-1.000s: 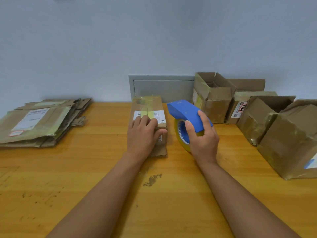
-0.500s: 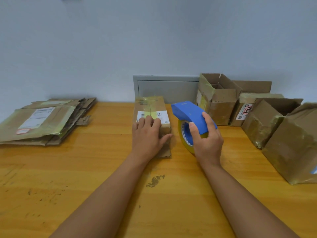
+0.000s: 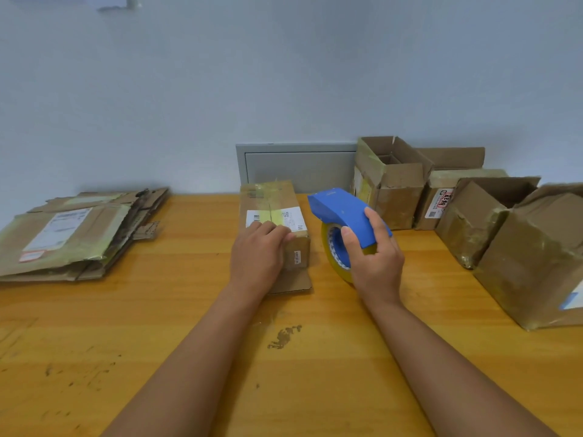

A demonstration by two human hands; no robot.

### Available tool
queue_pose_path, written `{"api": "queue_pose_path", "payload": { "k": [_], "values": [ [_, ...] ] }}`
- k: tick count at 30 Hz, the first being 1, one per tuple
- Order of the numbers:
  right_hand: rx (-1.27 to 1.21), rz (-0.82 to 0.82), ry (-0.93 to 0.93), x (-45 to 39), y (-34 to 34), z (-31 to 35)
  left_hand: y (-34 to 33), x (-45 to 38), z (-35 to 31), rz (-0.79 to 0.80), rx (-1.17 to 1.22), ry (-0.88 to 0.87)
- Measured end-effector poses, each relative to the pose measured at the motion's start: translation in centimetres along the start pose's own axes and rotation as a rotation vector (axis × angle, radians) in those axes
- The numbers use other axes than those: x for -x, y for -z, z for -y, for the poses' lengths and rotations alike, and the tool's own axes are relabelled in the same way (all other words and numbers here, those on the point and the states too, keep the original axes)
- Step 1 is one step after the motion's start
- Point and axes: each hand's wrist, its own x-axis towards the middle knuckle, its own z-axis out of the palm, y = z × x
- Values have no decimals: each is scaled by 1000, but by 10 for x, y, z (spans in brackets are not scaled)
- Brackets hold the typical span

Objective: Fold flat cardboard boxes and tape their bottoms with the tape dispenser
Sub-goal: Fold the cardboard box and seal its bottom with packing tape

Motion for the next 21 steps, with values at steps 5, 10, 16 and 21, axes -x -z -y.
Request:
{"api": "queue_pose_path", "payload": {
  "k": [5, 10, 16, 21],
  "values": [
    [2, -4, 9, 0, 0, -1, 7, 4, 10, 44, 32, 0],
    [-5, -6, 9, 1, 1, 1, 13, 3, 14, 159, 99, 12],
    [15, -5, 26, 0, 1, -1, 13, 9, 19, 121, 58, 63],
    [9, -7, 29, 0, 1, -2, 11, 9, 16, 35, 38, 126]
  ]
}}
